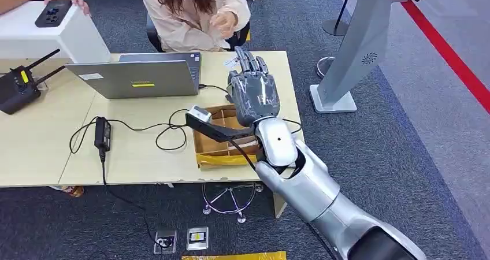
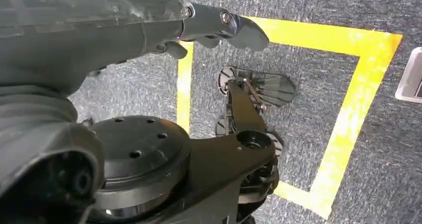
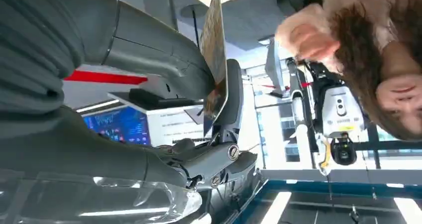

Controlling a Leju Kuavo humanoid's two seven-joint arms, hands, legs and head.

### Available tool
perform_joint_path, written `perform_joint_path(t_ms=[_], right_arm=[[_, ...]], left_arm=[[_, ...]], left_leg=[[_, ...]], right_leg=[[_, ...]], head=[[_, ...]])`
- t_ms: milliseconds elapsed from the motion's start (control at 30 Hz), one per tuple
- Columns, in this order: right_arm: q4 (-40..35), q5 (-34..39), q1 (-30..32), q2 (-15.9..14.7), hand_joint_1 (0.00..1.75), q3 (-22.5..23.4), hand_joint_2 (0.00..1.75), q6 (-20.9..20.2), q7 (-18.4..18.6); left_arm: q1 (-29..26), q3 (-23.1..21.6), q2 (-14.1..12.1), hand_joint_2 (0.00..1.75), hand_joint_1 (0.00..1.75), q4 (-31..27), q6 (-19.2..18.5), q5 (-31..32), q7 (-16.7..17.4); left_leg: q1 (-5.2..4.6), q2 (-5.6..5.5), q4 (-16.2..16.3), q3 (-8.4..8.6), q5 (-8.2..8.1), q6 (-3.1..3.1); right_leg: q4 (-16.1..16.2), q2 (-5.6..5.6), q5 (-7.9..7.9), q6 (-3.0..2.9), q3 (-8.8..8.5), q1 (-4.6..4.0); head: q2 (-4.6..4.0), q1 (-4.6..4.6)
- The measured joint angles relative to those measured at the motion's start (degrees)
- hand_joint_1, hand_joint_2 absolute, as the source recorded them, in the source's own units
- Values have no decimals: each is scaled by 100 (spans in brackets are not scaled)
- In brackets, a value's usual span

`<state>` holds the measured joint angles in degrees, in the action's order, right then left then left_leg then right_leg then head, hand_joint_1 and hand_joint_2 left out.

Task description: Pass the card to the sensor for recognition and then transmit it.

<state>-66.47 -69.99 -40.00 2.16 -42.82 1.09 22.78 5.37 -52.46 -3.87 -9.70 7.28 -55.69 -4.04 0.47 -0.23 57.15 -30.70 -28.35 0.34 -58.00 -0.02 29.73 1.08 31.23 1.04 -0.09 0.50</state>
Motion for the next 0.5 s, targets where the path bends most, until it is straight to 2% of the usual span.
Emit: perform_joint_path(t_ms=[200, 333, 500], right_arm=[[670, 779, -520, 48, 175, -63, 175, 26, -319], [1206, 853, -847, 50, 175, -87, 175, -9, -263], [1627, 847, -1073, 35, 175, -94, 175, -254, -6]], left_arm=[[6, -9, 0, 0, 0, 0, -4, 64, -61], [25, -57, 11, 0, 0, 0, -4, 116, -83], [74, -103, 31, 0, 0, 0, -9, 179, -83]], left_leg=[[0, -2, 0, 0, 1, -1], [0, -7, 1, -1, 2, -1], [0, -6, 2, -1, 1, 0]], right_leg=[[0, -3, 0, 0, 0, 0], [0, -6, 0, 0, 0, 0], [0, -2, 0, 0, 2, 0]], head=[[0, 0], [0, -2], [0, 0]])
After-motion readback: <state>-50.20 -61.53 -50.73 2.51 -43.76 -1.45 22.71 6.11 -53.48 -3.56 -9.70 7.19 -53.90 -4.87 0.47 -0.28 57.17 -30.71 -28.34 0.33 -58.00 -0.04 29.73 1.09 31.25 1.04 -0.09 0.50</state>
